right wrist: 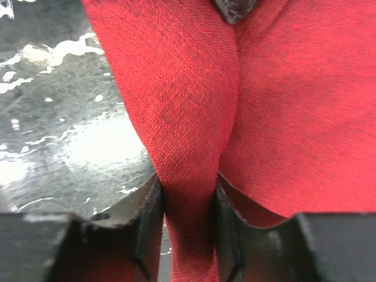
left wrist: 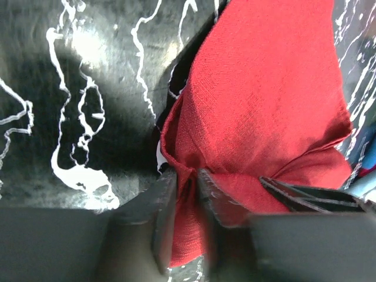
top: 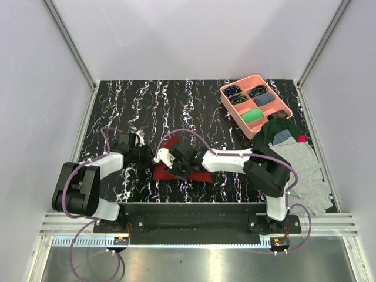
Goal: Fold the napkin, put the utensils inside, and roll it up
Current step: Roll the napkin with the utensil
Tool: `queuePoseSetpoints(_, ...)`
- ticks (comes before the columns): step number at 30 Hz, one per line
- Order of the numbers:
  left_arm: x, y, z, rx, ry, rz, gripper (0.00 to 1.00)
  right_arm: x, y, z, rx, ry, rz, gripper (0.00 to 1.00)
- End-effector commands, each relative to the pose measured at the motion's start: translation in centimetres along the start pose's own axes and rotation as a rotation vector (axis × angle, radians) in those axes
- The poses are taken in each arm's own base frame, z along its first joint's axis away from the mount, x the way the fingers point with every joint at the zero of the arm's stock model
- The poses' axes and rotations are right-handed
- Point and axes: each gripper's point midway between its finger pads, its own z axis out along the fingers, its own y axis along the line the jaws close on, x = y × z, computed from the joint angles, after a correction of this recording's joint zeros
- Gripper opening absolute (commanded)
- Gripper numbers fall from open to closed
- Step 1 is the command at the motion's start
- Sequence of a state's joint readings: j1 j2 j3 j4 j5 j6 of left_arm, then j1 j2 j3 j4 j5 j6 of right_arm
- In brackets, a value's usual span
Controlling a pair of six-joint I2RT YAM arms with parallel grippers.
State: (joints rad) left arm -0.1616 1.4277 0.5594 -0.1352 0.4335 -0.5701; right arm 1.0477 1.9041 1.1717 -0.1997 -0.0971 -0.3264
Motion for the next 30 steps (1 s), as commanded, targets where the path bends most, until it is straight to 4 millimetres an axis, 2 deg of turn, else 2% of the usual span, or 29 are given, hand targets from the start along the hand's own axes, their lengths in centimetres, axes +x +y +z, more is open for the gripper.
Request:
queuePoseSetpoints(1, -2.6, -1.3, -0.6, 0.017, -0.072, 0.054, 0.45, 2.5, 2.2, 0.2, -0.229, 0.115, 0.170, 0.36)
queuePoseSetpoints(2, -3.2, -1.6, -1.1, 0.015, -0.101, 0.063, 0.60, 2.7, 2.6, 0.2, -0.262, 0.119, 0.198, 0.35)
queuePoseSetpoints(5, -4.5, -1.2, -2.4, -0.041, -0.181, 0.070, 0.72, 3.4, 2.7, 0.0, -0.314, 0.147, 0.284, 0.33)
queuePoseSetpoints(7, -5.0, -0.7, -3.3, -0.077, -0.231, 0.069, 0.73, 3.4, 2.8, -0.4, -0.347, 0.157, 0.339, 0.33)
queuePoseSetpoints(10, -4.7, -0.2, -4.1, -0.087, -0.269, 0.056, 0.73, 2.7, 3.3, -1.1, -0.419, 0.153, 0.405, 0.33)
queuePoseSetpoints(11, -4.9, -0.5, -4.2, -0.068, -0.288, 0.064, 0.73, 2.3, 3.0, -1.4, -0.432, 0.144, 0.428, 0.33)
queuePoseSetpoints(12, -3.9, -0.4, -3.9, -0.046, -0.270, 0.065, 0.73, 2.2, 3.1, -1.7, -0.449, 0.152, 0.448, 0.33)
queuePoseSetpoints(14, -3.9, -1.5, -4.3, 0.018, -0.296, 0.092, 0.73, 1.4, 3.1, -1.9, -0.493, 0.146, 0.482, 0.33)
queuePoseSetpoints(16, -2.7, -1.8, -3.9, 0.070, -0.261, 0.096, 0.75, 1.4, 4.0, -2.2, -0.561, 0.178, 0.509, 0.32)
queuePoseSetpoints(17, -2.5, -2.1, -3.8, 0.091, -0.255, 0.095, 0.75, 0.7, 3.8, -2.3, -0.573, 0.168, 0.514, 0.32)
queuePoseSetpoints(18, -1.8, -2.2, -3.5, 0.110, -0.230, 0.094, 0.76, 1.0, 4.1, -2.2, -0.593, 0.188, 0.528, 0.32)
queuePoseSetpoints(21, -0.7, -2.3, -3.0, 0.132, -0.199, 0.100, 0.76, 0.2, 4.3, -2.1, -0.658, 0.185, 0.567, 0.31)
queuePoseSetpoints(26, -0.3, -2.6, -2.6, 0.144, -0.189, 0.122, 0.77, -0.7, 4.4, -1.9, -0.767, 0.173, 0.635, 0.30)
queuePoseSetpoints(30, 0.5, -2.4, -1.7, 0.149, -0.139, 0.118, 0.77, -0.4, 4.4, -1.3, -0.835, 0.177, 0.688, 0.30)
